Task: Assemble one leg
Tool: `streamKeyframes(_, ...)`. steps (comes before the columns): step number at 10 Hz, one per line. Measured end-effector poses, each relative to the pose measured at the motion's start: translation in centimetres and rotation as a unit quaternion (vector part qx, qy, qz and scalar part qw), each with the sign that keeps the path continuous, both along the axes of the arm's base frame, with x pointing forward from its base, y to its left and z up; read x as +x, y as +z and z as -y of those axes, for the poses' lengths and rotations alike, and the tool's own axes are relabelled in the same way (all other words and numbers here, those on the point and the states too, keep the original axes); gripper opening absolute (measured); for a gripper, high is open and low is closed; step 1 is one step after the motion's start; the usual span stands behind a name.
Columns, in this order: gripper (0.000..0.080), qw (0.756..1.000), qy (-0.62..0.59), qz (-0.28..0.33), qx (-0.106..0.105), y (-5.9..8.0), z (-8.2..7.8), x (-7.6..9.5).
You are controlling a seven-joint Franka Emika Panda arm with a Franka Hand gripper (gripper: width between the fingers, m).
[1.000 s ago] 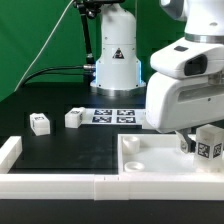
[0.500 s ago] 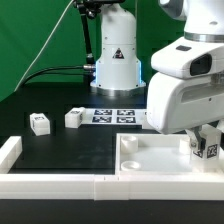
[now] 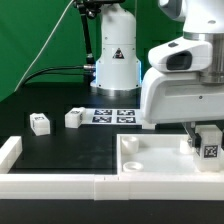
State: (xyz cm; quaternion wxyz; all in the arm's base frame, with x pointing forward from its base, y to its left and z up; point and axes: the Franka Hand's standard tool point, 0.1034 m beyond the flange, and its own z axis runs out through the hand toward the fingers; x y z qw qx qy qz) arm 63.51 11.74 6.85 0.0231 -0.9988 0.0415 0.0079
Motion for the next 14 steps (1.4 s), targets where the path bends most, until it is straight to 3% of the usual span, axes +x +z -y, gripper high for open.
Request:
streamKeyframes(4, 0.0291, 0.973, -0.230, -0.012, 0.010, -0.13, 0.28, -0.05)
streamKeyframes(6, 0.0292, 0.930, -0.367, -0.024, 0.009, -0.13, 0.27, -0.17)
streamKeyframes(8, 0.0292, 0.903, -0.429, -0.031, 0.012, -0.13, 0.32, -0.21)
streamKeyframes(9, 0.0367, 0.901, -0.433, -0.031, 0.011, -0.16, 0.24, -0.23)
streamKeyframes(10, 0.0367, 0.912, -0.408, -0.030, 0.012, -0.18, 0.12, -0.26)
streamKeyframes(12, 0.0618, 0.923, -0.382, -0.029, 0.013, -0.13, -0.44, -0.32)
streamKeyframes(14, 0.0640, 0.962, -0.273, -0.022, 0.015, -0.13, -0.44, -0.33)
